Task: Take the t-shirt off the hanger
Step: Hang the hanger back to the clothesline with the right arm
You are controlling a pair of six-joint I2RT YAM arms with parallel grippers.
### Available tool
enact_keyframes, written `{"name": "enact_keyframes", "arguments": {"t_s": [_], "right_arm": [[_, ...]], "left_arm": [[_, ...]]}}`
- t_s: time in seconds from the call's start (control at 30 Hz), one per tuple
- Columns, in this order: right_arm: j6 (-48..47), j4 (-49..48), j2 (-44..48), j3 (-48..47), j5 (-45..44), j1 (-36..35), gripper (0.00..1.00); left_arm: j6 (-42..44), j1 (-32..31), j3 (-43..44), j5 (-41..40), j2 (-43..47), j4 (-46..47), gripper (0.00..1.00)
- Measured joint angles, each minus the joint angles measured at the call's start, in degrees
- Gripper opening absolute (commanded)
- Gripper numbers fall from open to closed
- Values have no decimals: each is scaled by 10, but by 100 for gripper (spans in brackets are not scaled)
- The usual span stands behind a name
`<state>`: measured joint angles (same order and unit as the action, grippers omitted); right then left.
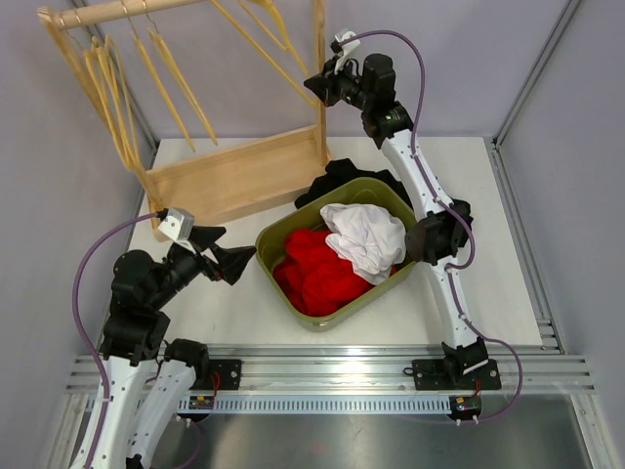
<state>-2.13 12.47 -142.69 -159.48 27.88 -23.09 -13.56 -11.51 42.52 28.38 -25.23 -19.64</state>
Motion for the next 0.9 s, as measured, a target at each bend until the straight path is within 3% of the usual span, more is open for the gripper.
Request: {"name": "enact_keyframes", "arguments": {"t_s": [0.9], "right_arm": [[39, -37, -27, -3, 42, 28, 0]], "left_arm": [[-47, 0, -35, -3, -4, 46, 99]]}}
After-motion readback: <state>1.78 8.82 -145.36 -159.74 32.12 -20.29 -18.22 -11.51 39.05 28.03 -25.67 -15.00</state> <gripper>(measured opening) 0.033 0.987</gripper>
